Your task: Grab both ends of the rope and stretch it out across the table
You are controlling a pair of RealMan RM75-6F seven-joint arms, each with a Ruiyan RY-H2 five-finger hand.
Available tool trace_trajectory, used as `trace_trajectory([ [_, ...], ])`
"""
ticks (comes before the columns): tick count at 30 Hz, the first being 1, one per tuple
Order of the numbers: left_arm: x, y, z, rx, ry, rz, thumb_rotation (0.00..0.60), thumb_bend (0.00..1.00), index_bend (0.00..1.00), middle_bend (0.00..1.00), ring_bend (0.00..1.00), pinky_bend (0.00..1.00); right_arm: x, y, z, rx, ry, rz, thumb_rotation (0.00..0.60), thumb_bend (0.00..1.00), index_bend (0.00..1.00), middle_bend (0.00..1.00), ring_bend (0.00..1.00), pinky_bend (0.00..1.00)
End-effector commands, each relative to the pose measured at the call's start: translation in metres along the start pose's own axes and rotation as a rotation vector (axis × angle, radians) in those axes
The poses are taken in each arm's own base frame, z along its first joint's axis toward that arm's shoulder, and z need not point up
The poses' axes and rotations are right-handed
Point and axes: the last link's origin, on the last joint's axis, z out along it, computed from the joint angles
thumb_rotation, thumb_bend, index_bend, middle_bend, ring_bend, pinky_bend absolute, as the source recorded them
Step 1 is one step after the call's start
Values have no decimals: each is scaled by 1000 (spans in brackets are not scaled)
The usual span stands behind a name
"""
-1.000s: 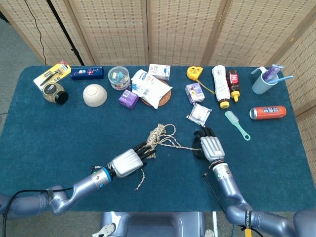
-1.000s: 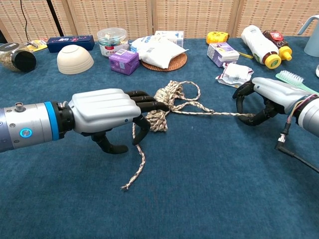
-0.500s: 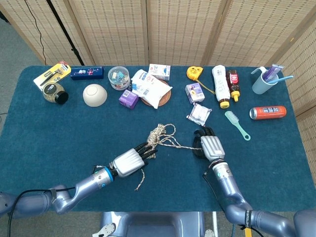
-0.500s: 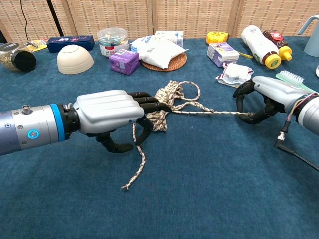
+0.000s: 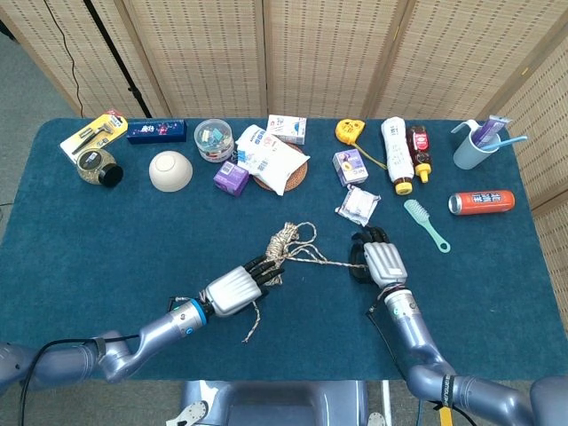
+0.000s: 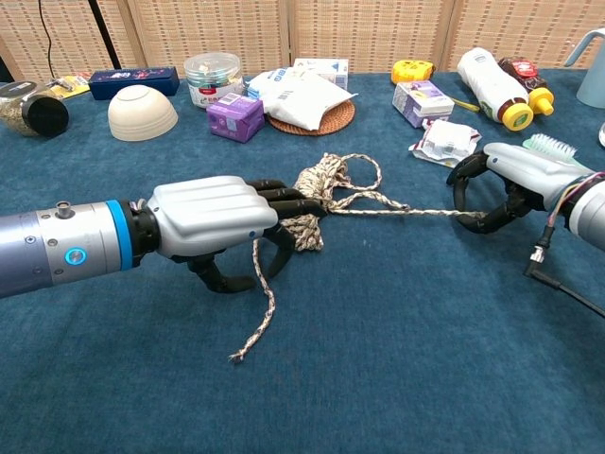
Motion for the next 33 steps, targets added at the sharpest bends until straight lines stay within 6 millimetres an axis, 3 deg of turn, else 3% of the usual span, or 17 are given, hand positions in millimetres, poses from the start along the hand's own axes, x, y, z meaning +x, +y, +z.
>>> trace_trajectory([
  [1,0,0,1,0,0,1,600,359,495,43,0,0,0,0,0,-1,0,2,600,424,634,232,0,0],
  [20,-5,-1,5,18,-13,-1,600,358,490,38,0,0,-1,3,3,-6,-7,9,600,424,634,232,0,0],
  [33,-7,0,5,21,-12,-5,600,359,538,38,0,0,-1,5,3,-12,-7,9,600,424,635,235,0,0],
])
